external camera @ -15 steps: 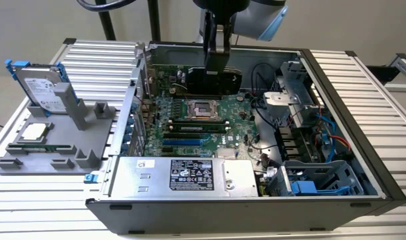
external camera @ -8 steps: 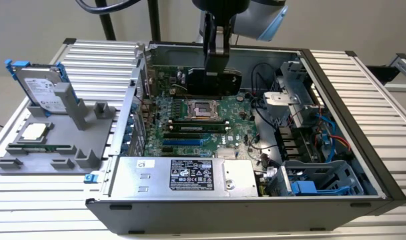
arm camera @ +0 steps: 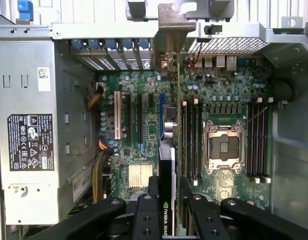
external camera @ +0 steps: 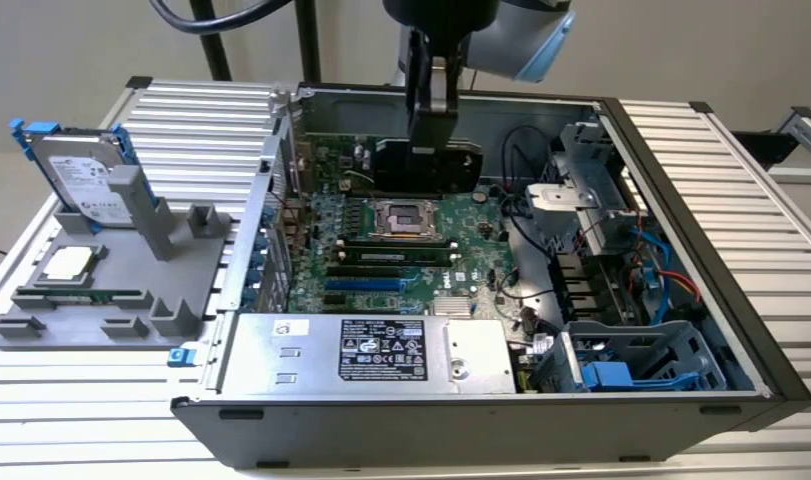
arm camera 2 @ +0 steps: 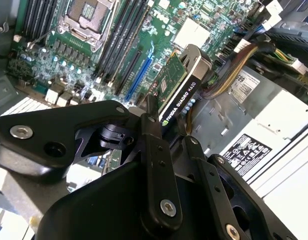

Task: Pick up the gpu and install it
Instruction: 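Insert the gpu into the slot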

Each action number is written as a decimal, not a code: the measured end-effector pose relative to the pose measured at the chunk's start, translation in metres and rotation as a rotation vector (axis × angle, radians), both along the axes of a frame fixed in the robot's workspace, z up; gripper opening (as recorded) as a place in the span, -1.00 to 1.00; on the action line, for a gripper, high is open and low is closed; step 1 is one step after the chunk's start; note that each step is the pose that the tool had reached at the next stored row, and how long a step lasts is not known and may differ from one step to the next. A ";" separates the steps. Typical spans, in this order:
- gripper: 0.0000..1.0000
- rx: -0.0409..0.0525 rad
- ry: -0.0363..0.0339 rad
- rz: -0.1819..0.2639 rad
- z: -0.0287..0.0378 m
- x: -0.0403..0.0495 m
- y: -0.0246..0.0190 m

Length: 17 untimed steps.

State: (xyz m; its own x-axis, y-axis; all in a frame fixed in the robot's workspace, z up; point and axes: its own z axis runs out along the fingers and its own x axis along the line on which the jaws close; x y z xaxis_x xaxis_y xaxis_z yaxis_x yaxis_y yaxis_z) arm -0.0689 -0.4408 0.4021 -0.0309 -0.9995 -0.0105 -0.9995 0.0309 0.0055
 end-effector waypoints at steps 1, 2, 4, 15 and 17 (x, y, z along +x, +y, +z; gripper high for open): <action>-1.00 0.0000 0.0000 0.000 -0.0003 0.0003 0.0000; -1.00 -0.0001 0.0001 0.000 -0.0006 0.0005 0.0000; -1.00 0.0000 0.0001 0.000 -0.0013 0.0009 0.0000; -1.00 0.0001 0.0000 0.000 -0.0040 0.0024 0.0000; -1.00 0.0000 0.0000 0.000 -0.0044 0.0024 0.0000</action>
